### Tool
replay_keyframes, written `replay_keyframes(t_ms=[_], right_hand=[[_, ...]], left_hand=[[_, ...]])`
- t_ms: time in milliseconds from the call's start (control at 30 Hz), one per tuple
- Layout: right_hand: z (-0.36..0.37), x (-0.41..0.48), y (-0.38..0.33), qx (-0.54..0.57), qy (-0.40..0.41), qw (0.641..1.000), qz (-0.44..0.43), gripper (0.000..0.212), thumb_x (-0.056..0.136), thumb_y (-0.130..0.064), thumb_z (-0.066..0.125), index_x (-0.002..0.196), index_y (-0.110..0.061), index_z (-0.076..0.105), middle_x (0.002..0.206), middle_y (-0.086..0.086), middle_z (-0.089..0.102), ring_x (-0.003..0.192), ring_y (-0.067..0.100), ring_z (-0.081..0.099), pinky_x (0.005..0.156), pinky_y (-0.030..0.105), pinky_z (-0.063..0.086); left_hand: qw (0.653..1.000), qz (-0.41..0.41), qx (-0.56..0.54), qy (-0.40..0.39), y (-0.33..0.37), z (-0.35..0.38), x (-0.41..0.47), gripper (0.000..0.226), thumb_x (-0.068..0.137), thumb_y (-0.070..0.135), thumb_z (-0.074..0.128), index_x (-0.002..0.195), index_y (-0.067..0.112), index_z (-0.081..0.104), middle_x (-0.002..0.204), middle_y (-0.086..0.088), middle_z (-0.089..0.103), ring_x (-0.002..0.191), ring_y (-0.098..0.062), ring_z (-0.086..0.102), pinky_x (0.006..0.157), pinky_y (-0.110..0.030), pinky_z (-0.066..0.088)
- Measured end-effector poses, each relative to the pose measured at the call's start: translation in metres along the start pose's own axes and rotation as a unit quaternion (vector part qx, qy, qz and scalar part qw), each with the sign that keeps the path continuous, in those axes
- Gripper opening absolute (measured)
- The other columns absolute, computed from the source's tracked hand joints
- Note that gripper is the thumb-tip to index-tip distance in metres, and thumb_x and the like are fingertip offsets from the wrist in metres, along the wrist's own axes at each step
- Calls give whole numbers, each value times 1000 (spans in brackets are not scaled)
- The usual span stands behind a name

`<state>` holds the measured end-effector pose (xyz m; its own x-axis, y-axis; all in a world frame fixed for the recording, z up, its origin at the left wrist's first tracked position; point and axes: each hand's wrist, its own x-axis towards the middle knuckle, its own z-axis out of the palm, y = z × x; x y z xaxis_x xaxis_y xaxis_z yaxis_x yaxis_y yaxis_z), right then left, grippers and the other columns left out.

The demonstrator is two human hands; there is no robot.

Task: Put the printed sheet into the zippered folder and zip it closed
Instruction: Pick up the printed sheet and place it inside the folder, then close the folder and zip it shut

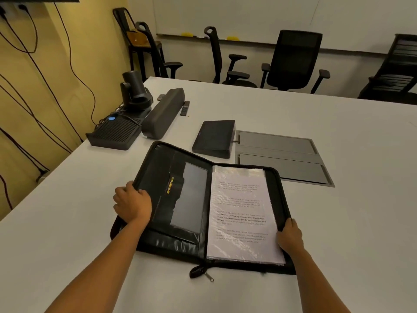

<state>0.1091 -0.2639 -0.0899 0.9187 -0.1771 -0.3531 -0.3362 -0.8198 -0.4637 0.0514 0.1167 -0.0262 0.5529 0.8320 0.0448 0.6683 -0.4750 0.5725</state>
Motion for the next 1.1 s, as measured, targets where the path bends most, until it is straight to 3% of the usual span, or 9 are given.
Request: replay_keyframes(t_ms=[167,400,667,800,933,1100], right_hand=[[2,-2,8,-10,-26,999,-18,58,94,-6,40,145,4,14,155,18,14,141,35,22,117,45,23],[9,-21,19,-33,-30,998,-36,60,95,-12,42,146,2,13,157,18,8,144,32,14,118,41,18],[10,-47,35,-44,-47,996,-54,61,96,-17,45,146,0,15,157,17,6,145,30,13,117,38,18],[4,-56,36,-54,-73,994,-54,60,96,-21,45,145,-2,17,157,17,9,145,30,15,116,37,18],[-11,-64,26,45,-88,992,-77,49,95,-15,49,138,4,34,144,20,40,131,32,41,104,34,36],[-37,-83,-4,220,-99,962,-132,51,98,-29,43,144,-10,31,150,10,34,137,27,35,112,39,32]], left_hand=[[999,29,-26,-29,20,-27,-7,44,93,11,51,136,6,44,130,-20,42,114,-38,48,88,-49,46],[991,76,-31,-106,59,-65,-24,40,96,15,48,134,6,46,133,-18,42,111,-37,53,89,-44,47],[960,187,-84,-190,91,-85,-87,31,92,12,45,120,2,54,120,-21,50,102,-35,55,84,-40,47],[942,221,-104,-231,101,-82,-127,29,94,15,44,117,0,54,118,-22,52,101,-36,58,84,-45,50],[929,246,-114,-253,105,-72,-156,39,95,22,47,133,12,46,132,-13,48,110,-28,56,88,-36,49],[916,278,-124,-260,103,-53,-184,49,95,29,49,141,21,35,142,-5,44,119,-24,54,91,-35,48]])
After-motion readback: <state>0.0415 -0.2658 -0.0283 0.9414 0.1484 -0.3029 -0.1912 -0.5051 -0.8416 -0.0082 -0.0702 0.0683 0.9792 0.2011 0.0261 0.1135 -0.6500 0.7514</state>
